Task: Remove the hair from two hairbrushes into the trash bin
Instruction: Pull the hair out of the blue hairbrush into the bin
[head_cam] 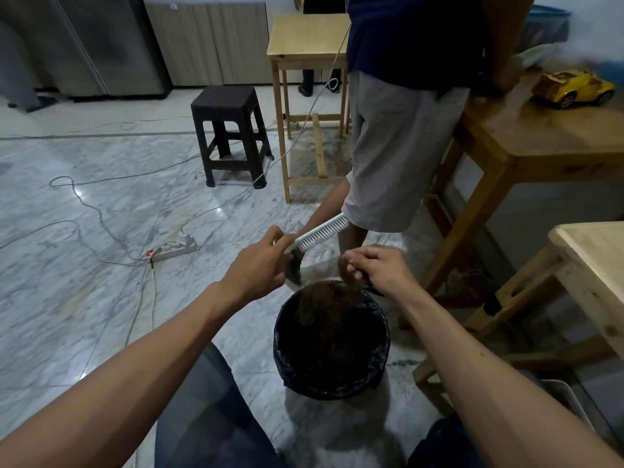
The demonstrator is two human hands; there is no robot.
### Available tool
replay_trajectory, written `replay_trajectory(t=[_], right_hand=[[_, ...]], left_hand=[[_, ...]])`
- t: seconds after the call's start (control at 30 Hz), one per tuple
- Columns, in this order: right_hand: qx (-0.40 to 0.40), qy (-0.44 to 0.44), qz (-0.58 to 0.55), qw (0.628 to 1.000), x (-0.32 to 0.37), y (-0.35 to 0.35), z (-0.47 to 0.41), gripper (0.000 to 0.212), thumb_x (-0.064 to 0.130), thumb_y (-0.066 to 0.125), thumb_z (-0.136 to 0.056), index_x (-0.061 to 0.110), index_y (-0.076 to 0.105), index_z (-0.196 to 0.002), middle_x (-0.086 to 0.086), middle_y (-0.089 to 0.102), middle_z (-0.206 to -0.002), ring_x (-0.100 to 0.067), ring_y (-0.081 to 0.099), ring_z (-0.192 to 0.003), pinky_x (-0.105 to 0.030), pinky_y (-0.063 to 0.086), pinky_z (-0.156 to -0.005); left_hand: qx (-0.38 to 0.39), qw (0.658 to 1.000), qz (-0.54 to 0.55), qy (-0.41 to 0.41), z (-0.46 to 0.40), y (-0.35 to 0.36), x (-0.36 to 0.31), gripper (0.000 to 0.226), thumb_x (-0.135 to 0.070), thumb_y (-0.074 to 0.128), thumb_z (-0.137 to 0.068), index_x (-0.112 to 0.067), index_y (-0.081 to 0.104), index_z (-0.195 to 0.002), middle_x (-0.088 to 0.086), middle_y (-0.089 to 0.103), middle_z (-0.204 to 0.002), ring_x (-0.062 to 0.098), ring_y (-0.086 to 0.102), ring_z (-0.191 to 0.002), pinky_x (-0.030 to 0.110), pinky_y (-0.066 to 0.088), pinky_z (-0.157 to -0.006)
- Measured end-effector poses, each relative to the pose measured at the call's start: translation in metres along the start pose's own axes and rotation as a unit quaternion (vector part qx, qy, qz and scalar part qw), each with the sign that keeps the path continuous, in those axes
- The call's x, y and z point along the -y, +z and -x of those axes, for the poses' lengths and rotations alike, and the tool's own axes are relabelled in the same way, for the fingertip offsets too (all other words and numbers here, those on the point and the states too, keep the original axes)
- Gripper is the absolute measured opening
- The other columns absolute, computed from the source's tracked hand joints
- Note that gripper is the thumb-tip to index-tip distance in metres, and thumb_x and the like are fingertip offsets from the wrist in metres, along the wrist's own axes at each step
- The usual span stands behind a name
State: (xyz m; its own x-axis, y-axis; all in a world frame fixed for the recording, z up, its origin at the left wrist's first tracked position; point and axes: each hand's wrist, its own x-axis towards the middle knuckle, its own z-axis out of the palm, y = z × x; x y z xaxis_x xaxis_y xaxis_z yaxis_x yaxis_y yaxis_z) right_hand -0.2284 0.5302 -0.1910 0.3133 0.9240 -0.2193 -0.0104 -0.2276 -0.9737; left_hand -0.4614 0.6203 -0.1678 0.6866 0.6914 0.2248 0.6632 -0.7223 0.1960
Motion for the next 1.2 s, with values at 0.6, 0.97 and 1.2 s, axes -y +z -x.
replay_trajectory(t=[0.6,0.97,1.2], right_hand=[[0.174,-0.049,-0.033,0.983,0.013,0.017,0.003,0.034,0.027,0.078,-0.093,0.006,0.072,-0.118,-0.006,0.079,-0.103,-0.011,0.075,-0.091,-0.020,0.054,-0.077],[-0.026,0.011,0.031,0.999,-0.005,0.003,-0.003,0.047,0.041,0.047,-0.107,0.020,0.057,-0.066,0.003,0.038,-0.052,-0.009,0.030,-0.042,-0.023,0.023,-0.040],[-0.028,-0.030,0.183,0.982,-0.009,0.005,0.009,0.037,0.043,0.051,-0.106,0.023,0.070,-0.081,0.008,0.065,-0.075,-0.013,0.062,-0.077,-0.031,0.044,-0.069]], left_hand=[[0.094,0.985,0.079,0.123,-0.020,-0.013,-0.006,0.072,-0.003,0.060,-0.086,-0.025,0.031,-0.149,0.004,0.036,-0.132,0.031,0.059,-0.079,0.046,0.055,-0.067],[0.038,0.998,-0.042,-0.013,-0.007,-0.002,0.007,0.039,-0.017,0.055,-0.097,-0.017,0.051,-0.136,0.005,0.059,-0.110,0.029,0.059,-0.081,0.038,0.047,-0.056],[-0.002,0.994,-0.069,-0.081,-0.010,0.000,0.003,0.033,-0.002,0.059,-0.086,-0.008,0.057,-0.118,0.013,0.055,-0.097,0.028,0.044,-0.063,0.036,0.033,-0.050]])
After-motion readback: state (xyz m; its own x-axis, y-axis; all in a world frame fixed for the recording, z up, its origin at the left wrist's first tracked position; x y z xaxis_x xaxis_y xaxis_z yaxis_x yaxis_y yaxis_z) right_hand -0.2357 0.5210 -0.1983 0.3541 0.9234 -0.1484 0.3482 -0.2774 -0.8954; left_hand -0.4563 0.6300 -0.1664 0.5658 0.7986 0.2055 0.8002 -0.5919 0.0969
